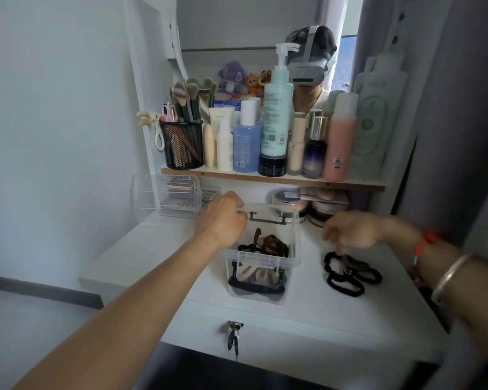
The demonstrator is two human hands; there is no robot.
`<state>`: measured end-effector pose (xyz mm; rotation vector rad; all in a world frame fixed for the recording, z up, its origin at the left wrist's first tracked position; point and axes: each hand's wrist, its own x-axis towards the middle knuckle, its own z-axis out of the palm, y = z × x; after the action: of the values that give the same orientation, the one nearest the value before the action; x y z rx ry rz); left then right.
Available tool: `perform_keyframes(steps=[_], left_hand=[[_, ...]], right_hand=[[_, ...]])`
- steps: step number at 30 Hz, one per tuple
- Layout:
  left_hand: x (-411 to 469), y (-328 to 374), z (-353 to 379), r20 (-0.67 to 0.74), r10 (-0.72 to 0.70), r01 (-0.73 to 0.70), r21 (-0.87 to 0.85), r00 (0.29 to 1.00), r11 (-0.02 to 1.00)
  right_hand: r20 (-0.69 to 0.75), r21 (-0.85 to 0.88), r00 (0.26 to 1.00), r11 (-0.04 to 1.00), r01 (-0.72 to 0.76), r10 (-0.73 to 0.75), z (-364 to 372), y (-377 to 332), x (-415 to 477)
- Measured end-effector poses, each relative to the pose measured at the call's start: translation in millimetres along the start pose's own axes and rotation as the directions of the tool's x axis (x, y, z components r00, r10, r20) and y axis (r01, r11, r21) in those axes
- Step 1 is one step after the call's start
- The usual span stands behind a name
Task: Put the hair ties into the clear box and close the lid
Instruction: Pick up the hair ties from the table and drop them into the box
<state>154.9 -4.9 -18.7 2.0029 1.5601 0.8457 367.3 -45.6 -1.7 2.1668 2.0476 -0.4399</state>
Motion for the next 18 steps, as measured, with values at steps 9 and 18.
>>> perform_keyframes(steps=[9, 18], left_hand=[[1, 12, 11, 0.014, 0.009, -0.009, 0.004, 1.000, 1.000], [-1, 12, 10, 0.019, 0.016, -0.016, 0.004, 1.000, 1.000]], right_hand=[[-0.414, 0.258, 0.910, 0.960, 0.108, 0.009, 18, 21, 15], [-0.424, 0.752, 0.887, 0.617, 0.232, 0.183, -6, 18, 4]])
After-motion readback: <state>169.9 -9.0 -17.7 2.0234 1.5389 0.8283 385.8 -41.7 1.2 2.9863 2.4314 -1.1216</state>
